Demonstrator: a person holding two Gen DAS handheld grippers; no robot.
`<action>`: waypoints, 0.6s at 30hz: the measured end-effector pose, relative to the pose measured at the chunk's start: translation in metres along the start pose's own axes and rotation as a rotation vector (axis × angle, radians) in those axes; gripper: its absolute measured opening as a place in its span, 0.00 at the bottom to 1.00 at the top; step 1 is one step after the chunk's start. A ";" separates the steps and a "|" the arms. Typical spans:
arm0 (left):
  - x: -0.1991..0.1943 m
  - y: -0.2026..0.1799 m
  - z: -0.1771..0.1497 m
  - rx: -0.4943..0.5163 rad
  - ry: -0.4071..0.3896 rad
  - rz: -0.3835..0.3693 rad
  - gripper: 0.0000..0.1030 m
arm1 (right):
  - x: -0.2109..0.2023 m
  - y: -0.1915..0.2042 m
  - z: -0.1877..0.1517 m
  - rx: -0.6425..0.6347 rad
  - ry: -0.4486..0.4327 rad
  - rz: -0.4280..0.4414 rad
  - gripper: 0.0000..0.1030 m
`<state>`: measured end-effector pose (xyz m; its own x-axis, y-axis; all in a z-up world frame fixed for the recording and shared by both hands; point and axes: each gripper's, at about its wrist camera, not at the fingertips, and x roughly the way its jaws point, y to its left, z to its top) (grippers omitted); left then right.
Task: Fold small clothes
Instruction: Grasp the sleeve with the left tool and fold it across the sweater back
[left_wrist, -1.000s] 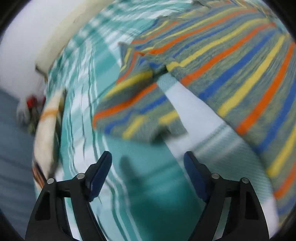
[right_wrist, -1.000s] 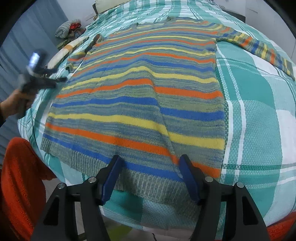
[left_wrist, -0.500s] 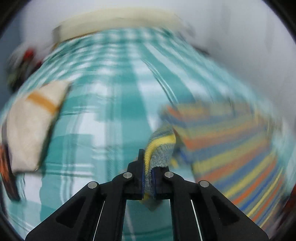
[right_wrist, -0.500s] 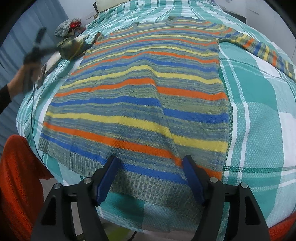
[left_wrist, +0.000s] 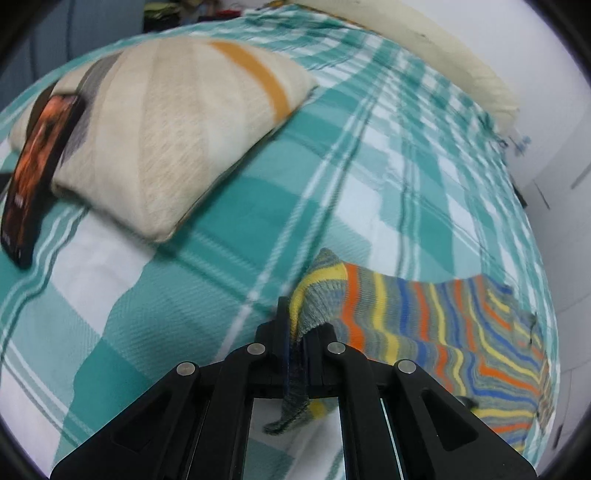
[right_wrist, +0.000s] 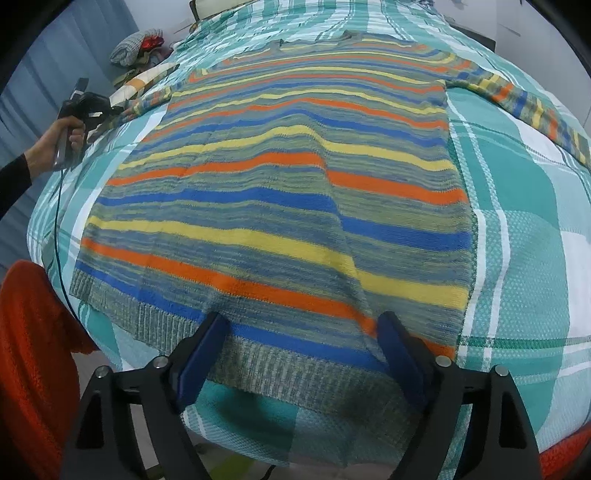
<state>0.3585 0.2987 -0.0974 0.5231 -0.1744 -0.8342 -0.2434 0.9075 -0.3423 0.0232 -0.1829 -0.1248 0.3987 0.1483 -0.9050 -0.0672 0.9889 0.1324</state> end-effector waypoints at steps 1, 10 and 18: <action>0.005 0.004 -0.004 0.000 0.019 0.014 0.03 | 0.001 0.001 0.000 -0.007 0.001 -0.005 0.83; -0.014 0.031 -0.010 -0.078 -0.002 -0.133 0.54 | -0.001 0.001 0.001 0.012 -0.004 0.007 0.83; -0.001 0.030 -0.038 -0.096 0.019 -0.292 0.11 | 0.000 0.004 0.000 0.002 -0.010 -0.013 0.83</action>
<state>0.3197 0.3119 -0.1228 0.5674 -0.4304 -0.7020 -0.1614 0.7778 -0.6074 0.0233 -0.1790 -0.1243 0.4089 0.1355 -0.9025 -0.0604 0.9908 0.1214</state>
